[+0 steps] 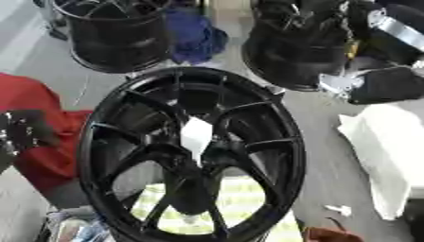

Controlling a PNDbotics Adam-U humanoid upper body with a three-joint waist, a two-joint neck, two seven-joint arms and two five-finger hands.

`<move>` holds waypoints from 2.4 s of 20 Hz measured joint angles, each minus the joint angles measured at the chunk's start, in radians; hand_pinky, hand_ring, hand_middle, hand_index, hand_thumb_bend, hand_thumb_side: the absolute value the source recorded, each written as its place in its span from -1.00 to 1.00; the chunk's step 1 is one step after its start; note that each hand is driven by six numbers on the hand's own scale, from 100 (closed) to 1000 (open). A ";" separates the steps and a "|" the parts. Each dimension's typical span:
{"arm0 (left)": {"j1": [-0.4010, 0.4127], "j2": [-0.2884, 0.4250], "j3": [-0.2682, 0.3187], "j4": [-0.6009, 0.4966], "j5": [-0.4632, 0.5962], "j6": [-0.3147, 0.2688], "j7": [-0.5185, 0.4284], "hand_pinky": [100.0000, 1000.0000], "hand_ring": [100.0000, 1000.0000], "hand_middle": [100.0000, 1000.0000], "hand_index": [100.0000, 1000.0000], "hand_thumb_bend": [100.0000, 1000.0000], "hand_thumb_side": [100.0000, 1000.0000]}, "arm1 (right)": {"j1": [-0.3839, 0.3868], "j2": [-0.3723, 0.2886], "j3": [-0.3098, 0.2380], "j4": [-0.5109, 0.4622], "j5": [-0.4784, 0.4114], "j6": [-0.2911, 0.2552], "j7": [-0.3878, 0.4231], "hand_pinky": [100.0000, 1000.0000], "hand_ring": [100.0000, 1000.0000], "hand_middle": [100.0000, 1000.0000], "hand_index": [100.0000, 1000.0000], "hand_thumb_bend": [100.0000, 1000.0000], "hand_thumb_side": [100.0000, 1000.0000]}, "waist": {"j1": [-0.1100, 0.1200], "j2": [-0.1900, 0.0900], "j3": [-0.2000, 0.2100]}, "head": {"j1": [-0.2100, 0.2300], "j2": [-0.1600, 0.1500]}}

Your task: Pull the pin out of the wheel hub.

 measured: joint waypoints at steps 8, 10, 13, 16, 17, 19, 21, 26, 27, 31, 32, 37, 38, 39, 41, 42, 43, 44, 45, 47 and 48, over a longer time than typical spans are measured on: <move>0.000 0.000 -0.008 0.000 0.000 0.001 0.000 0.35 0.19 0.17 0.60 -1.00 0.65 | -0.137 -0.003 0.076 0.000 -0.019 0.076 0.198 0.58 0.64 0.72 0.94 -0.49 -0.31 | -0.007 0.000 0.006 | -0.004 0.000; 0.000 0.000 -0.011 0.000 0.000 0.002 0.001 0.35 0.19 0.17 0.60 -1.00 0.65 | -0.160 -0.001 0.087 0.000 -0.016 0.095 0.242 0.59 0.66 0.72 0.94 -0.50 -0.30 | -0.009 0.000 0.007 | -0.004 0.000; 0.000 0.000 -0.011 0.000 0.000 0.003 0.001 0.35 0.19 0.17 0.60 -1.00 0.65 | -0.192 0.011 0.109 0.000 0.004 0.127 0.306 0.62 0.69 0.74 0.94 -0.50 -0.29 | -0.013 -0.001 0.009 | -0.004 0.000; 0.000 0.001 -0.012 0.000 0.000 0.005 0.000 0.35 0.19 0.17 0.60 -1.00 0.66 | -0.225 0.035 0.139 0.007 0.048 0.147 0.375 0.64 0.71 0.74 0.94 -0.49 -0.29 | -0.015 -0.002 0.010 | -0.004 0.000; 0.000 0.001 -0.012 0.000 0.000 0.005 0.000 0.35 0.19 0.17 0.60 -1.00 0.66 | -0.236 0.046 0.149 0.016 0.067 0.148 0.397 0.64 0.71 0.74 0.94 -0.49 -0.29 | -0.016 -0.002 0.011 | -0.004 0.000; 0.000 0.001 -0.012 -0.001 0.000 0.006 0.000 0.36 0.19 0.17 0.60 -1.00 0.66 | -0.251 0.073 0.168 0.044 0.102 0.141 0.434 0.65 0.72 0.75 0.94 -0.49 -0.28 | -0.016 -0.003 0.012 | -0.005 0.000; 0.000 0.001 -0.013 -0.001 0.000 0.007 0.001 0.36 0.19 0.17 0.60 -1.00 0.66 | -0.261 0.102 0.184 0.082 0.136 0.123 0.452 0.65 0.72 0.75 0.95 -0.49 -0.28 | -0.016 -0.003 0.012 | -0.006 0.000; 0.000 0.001 -0.017 -0.001 0.000 0.009 0.000 0.36 0.19 0.17 0.60 -1.00 0.66 | -0.275 0.176 0.212 0.200 0.207 0.091 0.484 0.66 0.73 0.75 0.95 -0.49 -0.26 | -0.015 -0.003 0.015 | -0.010 0.000; 0.000 0.001 -0.017 -0.001 0.000 0.009 0.000 0.36 0.19 0.17 0.60 -1.00 0.66 | -0.278 0.191 0.216 0.224 0.219 0.085 0.489 0.66 0.73 0.75 0.95 -0.49 -0.26 | -0.015 -0.003 0.015 | -0.010 0.000; 0.000 0.001 -0.018 -0.001 -0.001 0.009 0.000 0.36 0.19 0.17 0.60 -1.00 0.66 | -0.289 0.238 0.225 0.298 0.263 0.065 0.509 0.67 0.77 0.76 0.95 -0.49 -0.24 | -0.015 -0.003 0.018 | -0.013 0.000; 0.000 0.001 -0.018 -0.001 -0.001 0.009 0.000 0.36 0.19 0.17 0.60 -1.00 0.67 | -0.292 0.247 0.226 0.313 0.273 0.060 0.512 0.67 0.78 0.76 0.95 -0.49 -0.23 | -0.015 -0.003 0.018 | -0.013 0.000; 0.000 0.001 -0.018 -0.001 -0.006 0.005 0.000 0.36 0.19 0.17 0.60 -1.00 0.68 | -0.293 0.282 0.232 0.367 0.300 0.040 0.528 0.68 0.79 0.76 0.95 -0.48 -0.19 | -0.015 -0.003 0.019 | -0.013 0.000; 0.001 0.001 -0.018 0.000 -0.008 0.004 0.000 0.36 0.19 0.17 0.60 -1.00 0.68 | -0.294 0.287 0.233 0.373 0.303 0.037 0.531 0.68 0.79 0.76 0.95 -0.48 -0.19 | -0.015 -0.003 0.019 | -0.013 0.000; 0.001 0.001 -0.018 0.000 -0.010 0.004 0.000 0.36 0.19 0.17 0.60 -1.00 0.68 | -0.296 0.291 0.234 0.377 0.304 0.035 0.533 0.68 0.79 0.76 0.95 -0.48 -0.18 | -0.015 -0.003 0.019 | -0.013 0.000; 0.001 0.001 -0.019 0.000 -0.010 0.002 0.001 0.36 0.19 0.17 0.60 -1.00 0.68 | -0.300 0.299 0.238 0.379 0.305 0.031 0.537 0.68 0.79 0.76 0.95 -0.48 -0.18 | -0.015 -0.003 0.019 | -0.013 0.000; 0.001 0.001 -0.021 0.000 -0.010 0.002 0.001 0.36 0.19 0.17 0.60 -1.00 0.68 | -0.300 0.302 0.238 0.381 0.305 0.029 0.539 0.68 0.79 0.76 0.95 -0.47 -0.17 | -0.015 -0.003 0.019 | -0.013 0.000; 0.001 0.001 -0.022 0.000 -0.010 0.002 0.001 0.36 0.19 0.17 0.60 -1.00 0.68 | -0.300 0.306 0.240 0.383 0.305 0.028 0.541 0.67 0.79 0.76 0.95 -0.47 -0.16 | -0.015 -0.003 0.019 | -0.013 0.000; 0.001 0.001 -0.023 0.000 -0.010 0.002 0.001 0.36 0.19 0.17 0.60 -1.00 0.68 | -0.300 0.309 0.242 0.384 0.305 0.028 0.541 0.67 0.79 0.76 0.95 -0.47 -0.15 | -0.015 -0.003 0.019 | -0.014 0.000; 0.001 0.001 -0.023 0.000 -0.010 0.001 0.001 0.36 0.19 0.17 0.60 -1.00 0.68 | -0.300 0.314 0.244 0.387 0.305 0.027 0.543 0.67 0.79 0.76 0.95 -0.47 -0.15 | -0.015 -0.003 0.019 | -0.014 0.000; 0.001 0.001 -0.023 0.000 -0.010 0.001 0.000 0.36 0.19 0.17 0.60 -1.00 0.68 | -0.300 0.323 0.249 0.394 0.305 0.025 0.545 0.67 0.79 0.76 0.95 -0.46 -0.14 | -0.015 -0.003 0.019 | -0.014 0.000; 0.001 0.001 -0.023 0.000 -0.010 0.000 0.000 0.36 0.19 0.17 0.60 -1.00 0.68 | -0.300 0.327 0.250 0.398 0.306 0.024 0.546 0.67 0.79 0.76 0.95 -0.46 -0.13 | -0.014 -0.003 0.019 | -0.014 0.000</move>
